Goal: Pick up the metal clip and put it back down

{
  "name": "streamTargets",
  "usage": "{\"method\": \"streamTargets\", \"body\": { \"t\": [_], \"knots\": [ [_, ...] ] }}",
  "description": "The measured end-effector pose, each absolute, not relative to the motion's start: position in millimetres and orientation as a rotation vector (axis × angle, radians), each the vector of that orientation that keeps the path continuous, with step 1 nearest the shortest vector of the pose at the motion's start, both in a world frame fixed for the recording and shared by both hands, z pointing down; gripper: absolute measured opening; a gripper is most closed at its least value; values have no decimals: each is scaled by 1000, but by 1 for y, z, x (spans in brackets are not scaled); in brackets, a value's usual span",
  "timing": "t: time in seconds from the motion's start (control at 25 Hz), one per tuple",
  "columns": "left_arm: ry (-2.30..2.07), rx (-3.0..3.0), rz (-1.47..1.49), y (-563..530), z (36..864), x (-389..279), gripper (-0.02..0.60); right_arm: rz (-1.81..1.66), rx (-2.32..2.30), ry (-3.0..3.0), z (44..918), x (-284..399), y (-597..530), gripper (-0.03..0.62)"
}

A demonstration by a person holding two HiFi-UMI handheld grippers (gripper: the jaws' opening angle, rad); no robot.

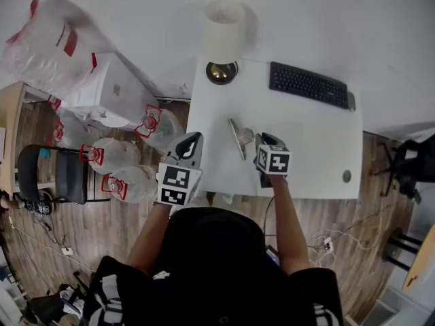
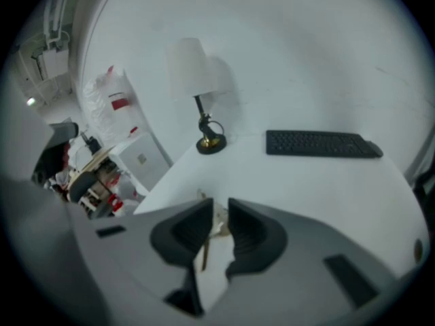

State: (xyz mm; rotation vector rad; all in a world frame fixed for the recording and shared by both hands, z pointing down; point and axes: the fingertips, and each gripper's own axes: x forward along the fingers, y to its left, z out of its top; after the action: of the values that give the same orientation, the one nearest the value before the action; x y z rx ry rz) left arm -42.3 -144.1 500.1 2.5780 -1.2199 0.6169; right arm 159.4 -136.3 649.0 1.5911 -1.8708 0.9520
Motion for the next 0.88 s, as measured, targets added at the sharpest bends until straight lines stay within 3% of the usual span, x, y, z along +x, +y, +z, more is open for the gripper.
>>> {"method": "streamTargets", "body": {
  "t": [0.48,0.88],
  "knots": [
    [-1195,2687,551,-160,466,-27,23,737,1689,-1998,546,156,-140,36],
    [-1191,2775,469,-163,426,-20,25,492,1858,-2103,448,161,-132,35]
  ]
}}
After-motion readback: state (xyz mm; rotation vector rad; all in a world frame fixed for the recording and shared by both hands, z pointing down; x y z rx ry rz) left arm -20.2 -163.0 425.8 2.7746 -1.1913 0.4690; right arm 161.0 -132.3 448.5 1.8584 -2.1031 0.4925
